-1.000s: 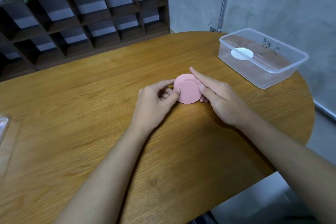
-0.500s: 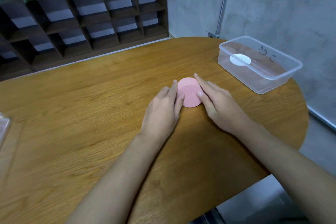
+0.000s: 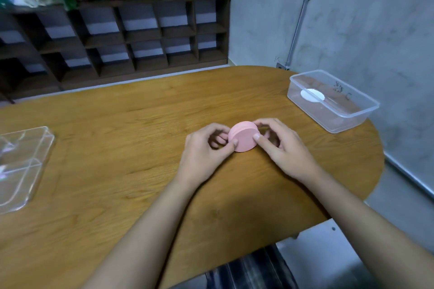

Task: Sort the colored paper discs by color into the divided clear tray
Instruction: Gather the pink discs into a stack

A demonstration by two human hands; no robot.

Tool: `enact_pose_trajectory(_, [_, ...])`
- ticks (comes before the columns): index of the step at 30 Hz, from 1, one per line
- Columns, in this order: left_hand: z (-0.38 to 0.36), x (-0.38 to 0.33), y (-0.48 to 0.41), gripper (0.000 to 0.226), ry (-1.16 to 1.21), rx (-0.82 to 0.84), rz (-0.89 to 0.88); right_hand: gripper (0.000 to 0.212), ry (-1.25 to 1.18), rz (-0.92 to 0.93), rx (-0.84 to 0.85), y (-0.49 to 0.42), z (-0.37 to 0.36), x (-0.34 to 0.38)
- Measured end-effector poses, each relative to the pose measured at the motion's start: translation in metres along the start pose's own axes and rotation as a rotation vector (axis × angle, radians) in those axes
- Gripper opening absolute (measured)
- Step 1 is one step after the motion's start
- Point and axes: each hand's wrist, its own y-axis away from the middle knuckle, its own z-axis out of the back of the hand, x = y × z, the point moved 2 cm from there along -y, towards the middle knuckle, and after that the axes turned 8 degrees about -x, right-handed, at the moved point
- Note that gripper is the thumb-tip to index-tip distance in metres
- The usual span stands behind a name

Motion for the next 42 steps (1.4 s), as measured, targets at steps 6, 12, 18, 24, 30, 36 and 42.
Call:
enact_pose_trajectory(6, [0.071,0.013,0.028,0.016,0.079,0.070,0.112,0.018,-0.064,0.026,0.183,0.009,-0.034,0.048])
enact_pose_trajectory(12, [0.181,0.022,0.053,0.018,0.066,0.071,0.165,0.021,-0.105,0.218,0.299,0.011,-0.095,0.121])
enact_pose_trajectory(18, [0.282,0.028,0.081,0.017,-0.137,-0.069,0.138,0.023,-0.146,0.332,0.302,0.010,-0.170,0.190])
enact_pose_trajectory(24, [0.364,0.036,0.107,0.019,-0.265,-0.165,0.185,0.023,-0.169,0.395,0.358,0.012,-0.241,0.255])
enact_pose_trajectory(30, [0.432,0.057,0.116,0.015,-0.311,-0.250,0.286,0.022,-0.182,0.411,0.399,0.003,-0.311,0.302])
enact_pose_trajectory(36, [0.476,0.076,0.113,0.009,-0.371,-0.314,0.420,0.019,-0.145,0.406,0.411,-0.010,-0.373,0.335])
enact_pose_trajectory(42, [0.495,0.097,0.101,0.014,-0.561,-0.292,0.512,0.018,-0.013,0.374,0.482,-0.023,-0.414,0.343])
